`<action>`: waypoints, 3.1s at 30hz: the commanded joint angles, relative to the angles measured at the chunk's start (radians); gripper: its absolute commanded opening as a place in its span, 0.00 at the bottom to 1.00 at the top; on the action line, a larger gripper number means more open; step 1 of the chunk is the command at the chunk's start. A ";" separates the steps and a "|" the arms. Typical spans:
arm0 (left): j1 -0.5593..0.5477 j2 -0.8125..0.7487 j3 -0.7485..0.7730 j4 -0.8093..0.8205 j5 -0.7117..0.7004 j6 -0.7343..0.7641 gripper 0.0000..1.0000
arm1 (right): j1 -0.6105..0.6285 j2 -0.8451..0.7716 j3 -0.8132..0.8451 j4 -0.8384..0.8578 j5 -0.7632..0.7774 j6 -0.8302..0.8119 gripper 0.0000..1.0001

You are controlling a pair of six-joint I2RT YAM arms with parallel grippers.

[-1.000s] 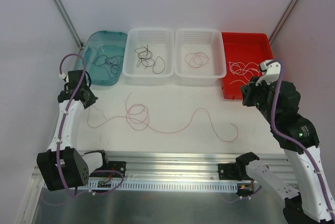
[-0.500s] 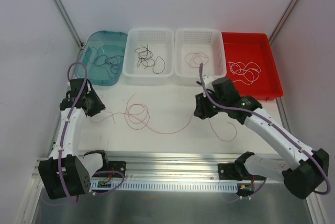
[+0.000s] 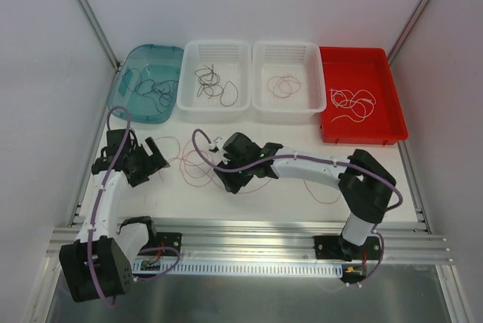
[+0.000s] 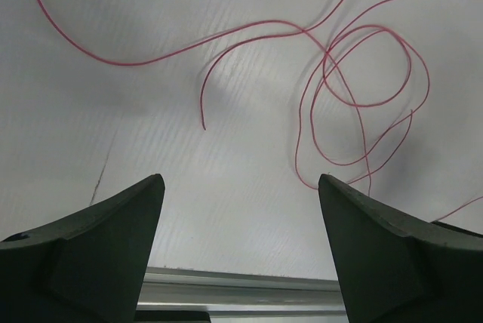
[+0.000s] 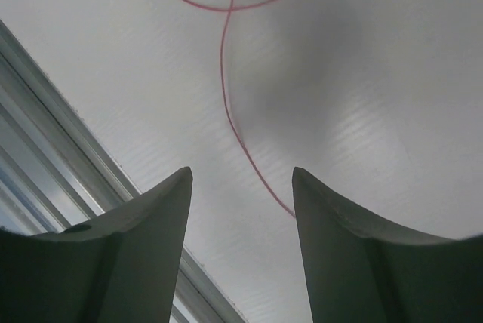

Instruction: Untangle the cables

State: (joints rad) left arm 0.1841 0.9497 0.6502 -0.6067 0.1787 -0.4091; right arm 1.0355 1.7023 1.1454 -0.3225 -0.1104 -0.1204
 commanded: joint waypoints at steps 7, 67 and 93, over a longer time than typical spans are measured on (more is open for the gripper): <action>-0.003 -0.011 -0.057 0.070 0.081 -0.025 0.84 | 0.078 0.226 0.195 0.096 0.090 0.051 0.58; -0.554 0.263 0.049 0.194 -0.154 -0.309 0.78 | -0.052 -0.744 0.390 0.016 0.572 -0.208 0.01; -0.620 0.673 0.252 0.119 -0.505 -0.251 0.18 | -0.086 -0.954 0.333 -0.162 0.868 -0.315 0.01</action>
State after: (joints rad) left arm -0.4332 1.5936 0.8841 -0.4206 -0.1730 -0.6922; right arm 0.9531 0.7689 1.4864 -0.4488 0.6796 -0.4061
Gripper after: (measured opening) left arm 0.208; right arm 0.012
